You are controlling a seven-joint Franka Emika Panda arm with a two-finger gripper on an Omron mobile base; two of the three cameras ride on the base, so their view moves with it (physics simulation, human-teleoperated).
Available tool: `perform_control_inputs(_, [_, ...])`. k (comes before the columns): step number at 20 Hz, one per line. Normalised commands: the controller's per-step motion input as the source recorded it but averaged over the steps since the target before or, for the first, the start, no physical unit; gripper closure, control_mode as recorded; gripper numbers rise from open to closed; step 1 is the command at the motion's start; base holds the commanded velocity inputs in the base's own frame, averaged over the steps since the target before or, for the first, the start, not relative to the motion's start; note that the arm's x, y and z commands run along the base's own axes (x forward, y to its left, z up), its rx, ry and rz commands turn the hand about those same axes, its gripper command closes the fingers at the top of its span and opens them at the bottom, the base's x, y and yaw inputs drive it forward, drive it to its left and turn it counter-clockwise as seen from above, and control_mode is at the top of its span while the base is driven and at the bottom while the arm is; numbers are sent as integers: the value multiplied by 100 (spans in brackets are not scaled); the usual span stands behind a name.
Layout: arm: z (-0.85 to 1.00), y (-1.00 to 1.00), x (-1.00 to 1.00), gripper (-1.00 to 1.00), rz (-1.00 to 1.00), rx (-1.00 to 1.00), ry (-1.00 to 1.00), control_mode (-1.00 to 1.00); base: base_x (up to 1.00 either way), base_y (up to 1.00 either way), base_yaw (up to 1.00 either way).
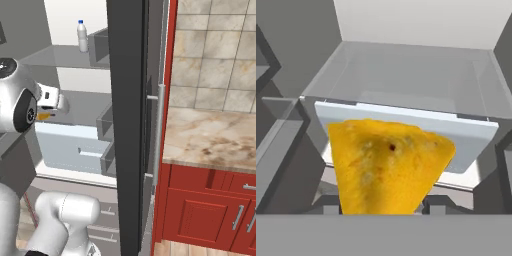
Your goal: Pick the cheese from the fridge and the cheese grater from the cabinet and place them next to the salad bowl.
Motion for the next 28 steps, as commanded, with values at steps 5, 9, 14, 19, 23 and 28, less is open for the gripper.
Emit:
perform_control_inputs(5, [18,-5,-89,100,0,0,-7,-100,0,0,0])
perform_control_inputs(9, [25,-16,-77,100,-1,0,0,-100,0,0,0])
perform_control_inputs(14, [30,-6,-65,100,-2,0,2,-100,0,0,0])
perform_control_inputs(19, [19,-11,-17,100,-9,0,11,-100,0,0,0])
perform_control_inputs(23, [0,-14,-7,100,-11,0,3,-100,0,0,0])
perform_control_inputs(28, [0,0,0,100,0,0,0,-100,0,0,0])
